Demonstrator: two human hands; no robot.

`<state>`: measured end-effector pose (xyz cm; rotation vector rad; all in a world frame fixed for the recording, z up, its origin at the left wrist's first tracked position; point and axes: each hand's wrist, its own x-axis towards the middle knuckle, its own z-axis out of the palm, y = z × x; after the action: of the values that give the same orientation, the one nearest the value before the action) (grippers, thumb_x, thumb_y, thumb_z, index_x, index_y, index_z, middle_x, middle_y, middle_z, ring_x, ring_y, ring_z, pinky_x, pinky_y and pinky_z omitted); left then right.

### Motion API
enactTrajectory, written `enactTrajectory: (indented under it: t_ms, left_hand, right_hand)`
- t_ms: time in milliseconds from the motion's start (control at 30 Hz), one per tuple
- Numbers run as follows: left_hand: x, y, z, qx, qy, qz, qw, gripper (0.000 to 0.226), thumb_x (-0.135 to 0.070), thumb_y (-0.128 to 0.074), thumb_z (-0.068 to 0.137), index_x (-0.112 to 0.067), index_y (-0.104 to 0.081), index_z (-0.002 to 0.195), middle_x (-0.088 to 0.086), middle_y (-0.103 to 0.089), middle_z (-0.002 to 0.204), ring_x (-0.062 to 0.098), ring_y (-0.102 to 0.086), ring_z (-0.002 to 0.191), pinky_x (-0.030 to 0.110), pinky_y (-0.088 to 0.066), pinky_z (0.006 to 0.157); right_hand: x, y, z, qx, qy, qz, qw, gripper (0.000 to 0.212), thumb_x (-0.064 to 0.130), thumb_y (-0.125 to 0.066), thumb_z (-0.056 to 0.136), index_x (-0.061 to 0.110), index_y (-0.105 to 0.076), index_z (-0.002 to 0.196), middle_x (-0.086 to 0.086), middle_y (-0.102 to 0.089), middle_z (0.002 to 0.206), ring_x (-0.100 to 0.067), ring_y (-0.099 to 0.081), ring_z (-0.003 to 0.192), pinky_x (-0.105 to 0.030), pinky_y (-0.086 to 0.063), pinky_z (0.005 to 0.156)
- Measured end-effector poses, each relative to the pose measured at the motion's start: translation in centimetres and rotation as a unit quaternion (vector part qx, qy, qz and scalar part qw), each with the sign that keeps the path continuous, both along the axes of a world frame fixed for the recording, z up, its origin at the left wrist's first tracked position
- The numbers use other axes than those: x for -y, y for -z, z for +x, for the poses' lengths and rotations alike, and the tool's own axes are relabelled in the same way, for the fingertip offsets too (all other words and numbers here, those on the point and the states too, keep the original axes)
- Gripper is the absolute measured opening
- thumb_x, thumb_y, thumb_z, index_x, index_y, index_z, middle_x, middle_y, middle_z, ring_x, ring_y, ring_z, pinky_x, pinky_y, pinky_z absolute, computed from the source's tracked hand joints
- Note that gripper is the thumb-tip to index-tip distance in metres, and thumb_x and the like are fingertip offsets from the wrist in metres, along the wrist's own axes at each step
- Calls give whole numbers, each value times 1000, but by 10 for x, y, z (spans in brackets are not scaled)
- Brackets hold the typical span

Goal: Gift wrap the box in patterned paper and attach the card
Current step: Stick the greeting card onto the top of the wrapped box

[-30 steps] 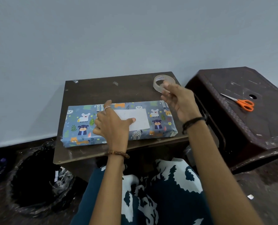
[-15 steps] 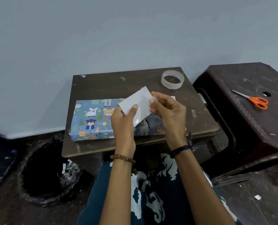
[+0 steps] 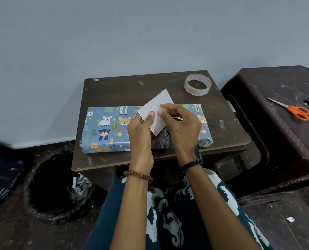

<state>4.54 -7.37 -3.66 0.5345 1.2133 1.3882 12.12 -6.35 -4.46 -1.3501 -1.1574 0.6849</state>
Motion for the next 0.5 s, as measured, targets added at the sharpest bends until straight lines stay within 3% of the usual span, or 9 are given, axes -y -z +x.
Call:
enactTrajectory:
  t_ms: [100,267,400,500]
  left_hand:
    - [0,-1,2,2,-9,4,1000,16,-18,-52,94,-21,-61,107,6,-65,108,22,-63,96,28,-57,55]
    - [1,1,3,-5,-20,12,1000,18,-19,-52,94,-22,-60,109,3,-65,112,23,-62,103,27,-57,59]
    - [2,1,5,-5,-15,28,999,21,-20,-50,95,-20,-61,112,4,-65,115,21,-61,106,26,-55,71]
    - [4,-2,4,42,-6,26,999,20,-27,-46,96,-20,-63,100,4,-69,98,17,-65,88,22,-55,63]
  right_hand:
    - [0,3,-4,38,18,27,999,10,12,-71,81,18,-72,89,12,-65,74,-1,-61,72,-14,-49,67]
    - [1,2,-6,64,41,29,997,21,17,-71,80,25,-56,93,18,-59,73,6,-58,68,-7,-45,59]
    - [3,2,-8,125,36,45,991,27,15,-67,84,20,-52,106,11,-63,83,-5,-61,75,-23,-55,66]
    - [4,0,-8,147,24,44,988,34,14,-64,85,16,-49,115,3,-66,90,-14,-62,81,-31,-56,70]
